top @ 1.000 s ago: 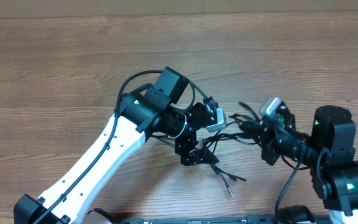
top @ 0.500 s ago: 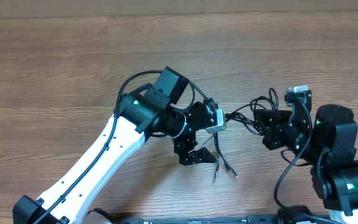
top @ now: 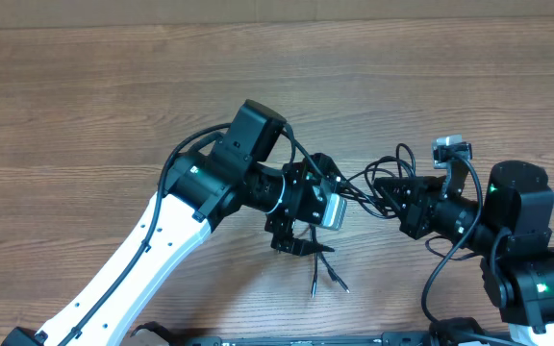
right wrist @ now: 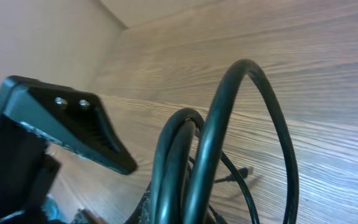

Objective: Untangle cables

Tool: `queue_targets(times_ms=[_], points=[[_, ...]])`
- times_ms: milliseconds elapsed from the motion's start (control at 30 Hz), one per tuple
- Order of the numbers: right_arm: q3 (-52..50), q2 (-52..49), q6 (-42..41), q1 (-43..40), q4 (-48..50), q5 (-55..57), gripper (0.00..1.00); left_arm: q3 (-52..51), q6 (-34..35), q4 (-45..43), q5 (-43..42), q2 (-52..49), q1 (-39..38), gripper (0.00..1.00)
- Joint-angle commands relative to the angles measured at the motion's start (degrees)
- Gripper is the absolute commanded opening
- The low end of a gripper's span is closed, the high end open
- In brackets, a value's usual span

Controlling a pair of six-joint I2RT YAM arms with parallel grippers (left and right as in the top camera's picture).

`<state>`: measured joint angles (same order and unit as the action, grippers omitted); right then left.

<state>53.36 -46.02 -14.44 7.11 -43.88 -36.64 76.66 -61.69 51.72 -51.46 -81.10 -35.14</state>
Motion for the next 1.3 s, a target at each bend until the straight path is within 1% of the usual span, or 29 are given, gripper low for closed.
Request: queue_targets(times_ms=[0, 200, 467, 667, 700, 800, 833, 867, 967, 1067, 1100, 1133, 1167, 1200, 1233, 1267], points=[[1.07, 0.24, -0.57, -0.11, 1.79, -6.43, 0.04, 1.14, -5.64, -0.13, -3.67, 0.59, -1.14, 1.00], [1.07, 0.24, -0.59, -0.11, 5.95, -14.36, 0.04, 1.14, -5.60, -0.15, -3.56, 0.59, -1.86, 1.00], [1.07, 0.24, -0.59, -0.11, 5.68, -15.78, 0.04, 1.14, -2.45, -0.26, -0.44, 0.59, -1.86, 1.00], [1.07, 0.24, -0.63, -0.11, 5.86, -16.06, 0.04, 1.14, -1.95, 0.17, -0.04, 0.57, -1.86, 1.00], [1.07, 0.24, -0.79, -0.11, 5.99, -16.28, 0.04, 1.14, -1.73, 0.44, -0.04, 0.55, -1.88, 0.99], [1.07, 0.24, -2.82, -0.11, 6.86, -17.18, 0.04, 1.14, -0.85, 1.40, -0.02, 0.33, -2.05, 0.92], [1.07, 0.24, -3.67, -0.11, 7.52, -17.77, 0.04, 1.14, -0.83, 1.66, 0.00, 0.17, -2.08, 0.92], [1.07, 0.24, -4.26, -0.11, 8.31, -18.62, 0.04, 1.14, -0.85, 1.84, 0.00, 0.07, -2.08, 1.00], [1.07, 0.24, -6.08, -0.11, 10.49, -21.75, 0.04, 1.14, -0.15, 1.79, 0.00, -0.46, -2.08, 1.00], [1.07, 0.24, -6.80, -0.11, 10.67, -22.88, 0.04, 1.14, 0.22, 1.97, -0.02, -0.61, -2.08, 1.00], [1.07, 0.24, -6.80, -0.11, 10.64, -22.88, 0.04, 1.14, 0.22, 2.03, -0.04, -0.63, -2.08, 0.95], [1.07, 0.24, -6.80, -0.11, 10.64, -22.88, 0.04, 1.14, 0.22, 2.03, -0.04, -0.63, -2.08, 0.85], [1.07, 0.24, -6.80, -0.11, 10.64, -22.88, 0.04, 1.14, 0.22, 2.05, -0.04, -0.63, -2.08, 0.70], [1.07, 0.24, -6.80, -0.11, 10.64, -22.86, 0.04, 1.14, 0.20, 2.05, -0.04, -0.63, -2.08, 0.45], [1.07, 0.24, -6.80, -0.11, 10.64, -22.82, 0.04, 1.14, 0.20, 2.01, -0.04, -0.63, -2.08, 0.16], [1.07, 0.24, -6.80, -0.11, 10.64, -22.80, 0.04, 1.14, 0.20, 2.01, -0.02, -0.63, -2.08, 0.04]])
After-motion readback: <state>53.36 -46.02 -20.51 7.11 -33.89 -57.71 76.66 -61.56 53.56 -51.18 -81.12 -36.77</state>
